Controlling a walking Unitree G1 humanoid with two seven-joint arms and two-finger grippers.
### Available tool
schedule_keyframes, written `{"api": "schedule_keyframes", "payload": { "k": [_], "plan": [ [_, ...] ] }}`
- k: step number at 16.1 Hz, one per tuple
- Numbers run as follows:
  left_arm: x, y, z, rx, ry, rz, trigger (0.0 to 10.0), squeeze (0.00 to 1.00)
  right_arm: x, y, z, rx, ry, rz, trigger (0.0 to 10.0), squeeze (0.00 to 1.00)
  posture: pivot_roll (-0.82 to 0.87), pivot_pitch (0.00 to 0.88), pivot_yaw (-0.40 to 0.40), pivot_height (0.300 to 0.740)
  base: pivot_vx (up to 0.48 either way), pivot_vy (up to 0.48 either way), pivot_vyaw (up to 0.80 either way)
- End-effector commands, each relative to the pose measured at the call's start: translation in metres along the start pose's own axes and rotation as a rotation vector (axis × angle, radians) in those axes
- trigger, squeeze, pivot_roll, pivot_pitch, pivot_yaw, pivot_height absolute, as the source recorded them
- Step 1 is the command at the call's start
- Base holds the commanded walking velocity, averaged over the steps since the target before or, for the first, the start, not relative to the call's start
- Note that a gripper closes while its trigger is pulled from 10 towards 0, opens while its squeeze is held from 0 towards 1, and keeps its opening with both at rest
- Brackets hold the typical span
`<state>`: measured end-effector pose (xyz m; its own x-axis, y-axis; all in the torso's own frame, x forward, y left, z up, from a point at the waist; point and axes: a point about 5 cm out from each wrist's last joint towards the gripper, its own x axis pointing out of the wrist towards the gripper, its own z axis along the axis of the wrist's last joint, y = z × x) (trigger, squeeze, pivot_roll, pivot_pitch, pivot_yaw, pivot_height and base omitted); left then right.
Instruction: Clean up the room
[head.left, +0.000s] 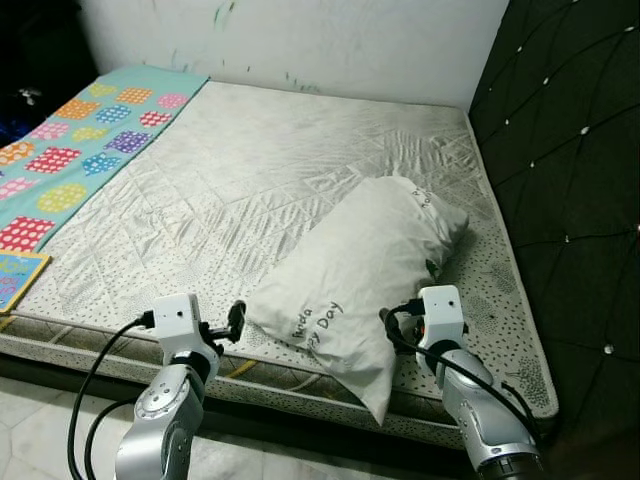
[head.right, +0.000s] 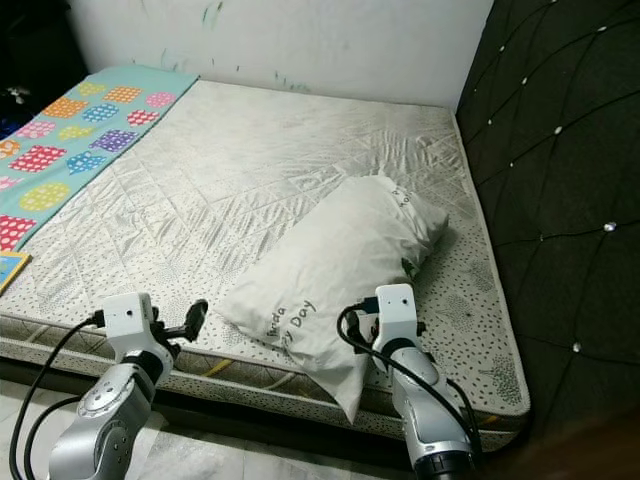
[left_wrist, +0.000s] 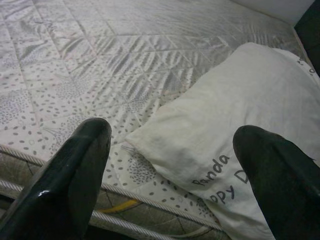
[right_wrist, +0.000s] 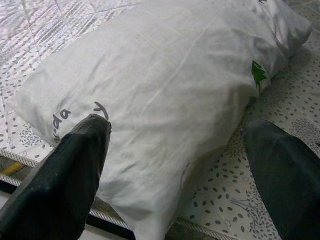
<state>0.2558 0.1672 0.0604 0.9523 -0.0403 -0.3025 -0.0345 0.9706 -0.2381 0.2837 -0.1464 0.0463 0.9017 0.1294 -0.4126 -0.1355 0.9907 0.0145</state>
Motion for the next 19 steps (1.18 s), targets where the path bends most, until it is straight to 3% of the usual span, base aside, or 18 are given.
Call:
{"api": "schedule_keyframes", "payload": {
  "k": [1, 7, 19],
  "plan": [
    [0.0001, -0.0009, -0.0022, 0.005, 0.009, -0.001, 10.0, 0.00, -0.0011, -0.0017, 0.0038, 0.025, -0.033, -0.001, 10.0, 0.00, -0.12, 0.000, -0.025, 0.720, 0.000, 0.000, 0.00],
    [0.0010, -0.0015, -0.0032, 0.008, 0.013, -0.003, 10.0, 0.00, -0.0008, 0.0000, 0.0035, 0.020, -0.032, 0.013, 10.0, 0.00, -0.12, 0.000, -0.026, 0.720, 0.000, 0.000, 0.00],
    [0.0041, -0.0034, -0.0034, 0.016, 0.016, -0.008, 10.0, 0.00, 0.0006, 0.0001, 0.0045, 0.020, -0.036, 0.011, 10.0, 0.00, -0.12, 0.000, -0.023, 0.621, 0.000, 0.000, 0.00]
  ]
}}
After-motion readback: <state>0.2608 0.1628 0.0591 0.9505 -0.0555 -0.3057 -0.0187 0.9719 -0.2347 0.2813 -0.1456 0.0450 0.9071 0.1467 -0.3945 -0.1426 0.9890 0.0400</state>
